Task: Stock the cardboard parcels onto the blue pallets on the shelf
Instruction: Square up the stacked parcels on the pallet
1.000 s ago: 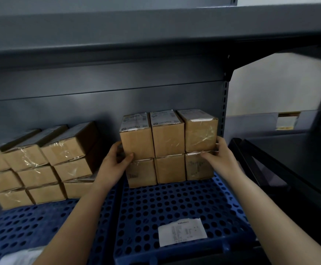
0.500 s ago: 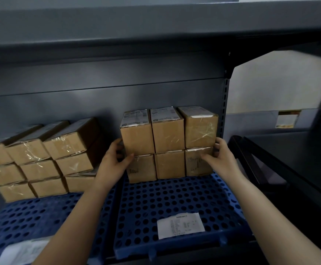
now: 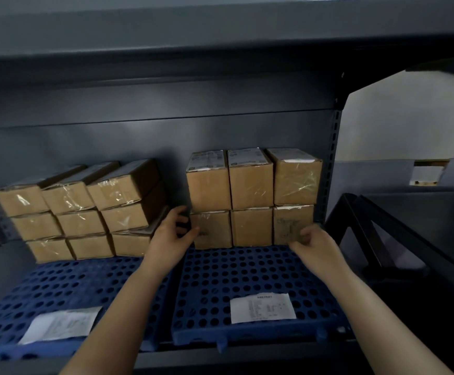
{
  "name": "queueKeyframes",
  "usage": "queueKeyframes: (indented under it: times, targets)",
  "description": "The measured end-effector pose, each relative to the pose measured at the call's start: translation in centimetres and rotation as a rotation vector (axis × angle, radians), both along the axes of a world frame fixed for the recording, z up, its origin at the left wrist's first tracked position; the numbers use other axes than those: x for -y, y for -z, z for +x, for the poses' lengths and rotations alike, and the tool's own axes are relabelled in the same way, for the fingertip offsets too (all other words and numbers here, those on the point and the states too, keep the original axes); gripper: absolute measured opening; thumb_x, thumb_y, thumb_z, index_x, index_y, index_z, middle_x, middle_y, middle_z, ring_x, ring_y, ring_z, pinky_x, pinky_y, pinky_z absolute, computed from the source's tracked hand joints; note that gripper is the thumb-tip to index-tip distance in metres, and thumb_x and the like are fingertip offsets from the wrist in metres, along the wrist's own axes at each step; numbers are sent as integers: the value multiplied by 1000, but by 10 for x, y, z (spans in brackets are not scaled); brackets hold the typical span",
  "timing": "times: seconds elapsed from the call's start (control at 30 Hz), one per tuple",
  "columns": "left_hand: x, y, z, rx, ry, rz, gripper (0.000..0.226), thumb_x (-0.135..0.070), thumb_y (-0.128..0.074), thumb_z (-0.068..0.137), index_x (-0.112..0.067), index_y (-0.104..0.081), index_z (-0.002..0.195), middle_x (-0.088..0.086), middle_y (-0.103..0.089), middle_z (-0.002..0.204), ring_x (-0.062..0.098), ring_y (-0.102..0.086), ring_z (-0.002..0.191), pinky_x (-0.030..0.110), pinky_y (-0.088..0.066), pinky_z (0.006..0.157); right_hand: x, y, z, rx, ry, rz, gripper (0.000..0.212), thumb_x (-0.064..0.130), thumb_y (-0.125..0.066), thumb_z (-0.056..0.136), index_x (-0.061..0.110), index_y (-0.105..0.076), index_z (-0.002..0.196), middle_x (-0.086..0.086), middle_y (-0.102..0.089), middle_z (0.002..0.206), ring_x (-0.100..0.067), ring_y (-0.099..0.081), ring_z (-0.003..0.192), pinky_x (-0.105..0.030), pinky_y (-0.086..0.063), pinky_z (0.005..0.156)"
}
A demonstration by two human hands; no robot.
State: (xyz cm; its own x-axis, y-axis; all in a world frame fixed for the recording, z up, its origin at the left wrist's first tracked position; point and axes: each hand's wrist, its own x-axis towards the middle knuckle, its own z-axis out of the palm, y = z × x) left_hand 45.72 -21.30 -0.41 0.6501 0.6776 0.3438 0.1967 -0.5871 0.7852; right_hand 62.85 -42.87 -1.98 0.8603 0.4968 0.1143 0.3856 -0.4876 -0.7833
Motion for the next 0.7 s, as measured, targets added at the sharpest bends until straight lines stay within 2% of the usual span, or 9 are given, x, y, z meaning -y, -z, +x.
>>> queueKeyframes:
  times: [0.07, 0.13, 0.2, 0.33, 0.5, 0.6, 0.7]
  targets:
    - [4, 2, -5, -10, -9, 26, 55, -25, -61, 88, -21, -38, 138, -5, -51, 113, 12, -54, 99, 22, -43, 78, -5, -2, -9, 56, -68, -54, 41, 25, -56, 89, 10, -49, 127, -5, -55, 120, -14, -49, 102, -24, -35, 77]
    - [7, 3, -11, -16, -16, 49, 52, -26, -61, 88, -22, -40, 136, -5, -51, 112, 11, -54, 98, 19, -42, 76, -12, -4, -18, 105, -124, -81, 40, 26, -57, 90, 13, -49, 127, -4, -55, 124, -15, -51, 107, -23, -35, 79]
    - [9, 3, -18, -40, -23, 81, 49, -27, -60, 89, -22, -43, 134, -6, -51, 111, 11, -53, 99, 21, -41, 77, -18, -9, -29, 170, -165, -100, 40, 27, -56, 90, 15, -48, 127, -2, -52, 129, -15, -51, 115, -22, -36, 81]
    - [10, 0, -37, -91, -51, 193, 44, -29, -59, 89, -22, -47, 131, -7, -50, 111, 9, -50, 98, 20, -39, 78, -30, -15, -48, 286, -250, -156, 40, 30, -55, 91, 16, -48, 128, -1, -49, 130, -15, -49, 114, -25, -41, 88]
    - [4, -2, -61, -140, -85, 290, 42, -30, -58, 89, -20, -50, 130, 0, -55, 121, 11, -52, 102, 22, -42, 80, -43, -24, -74, 313, -322, -192, 39, 31, -53, 92, 17, -47, 129, -1, -50, 129, -17, -49, 114, -29, -44, 90]
    - [-5, -1, -79, -185, -100, 344, 42, -32, -58, 89, -22, -50, 129, 0, -54, 124, 17, -55, 105, 30, -49, 83, -55, -25, -94, 321, -366, -210, 40, 32, -51, 93, 18, -46, 129, -2, -52, 126, -18, -51, 110, -32, -46, 90]
    - [-18, -1, -98, -203, -120, 392, 41, -33, -58, 89, -23, -51, 128, 1, -54, 123, 19, -56, 104, 31, -49, 77, -72, -24, -114, 314, -403, -211, 41, 33, -51, 94, 19, -44, 131, 0, -48, 134, -17, -49, 116, -27, -43, 90]
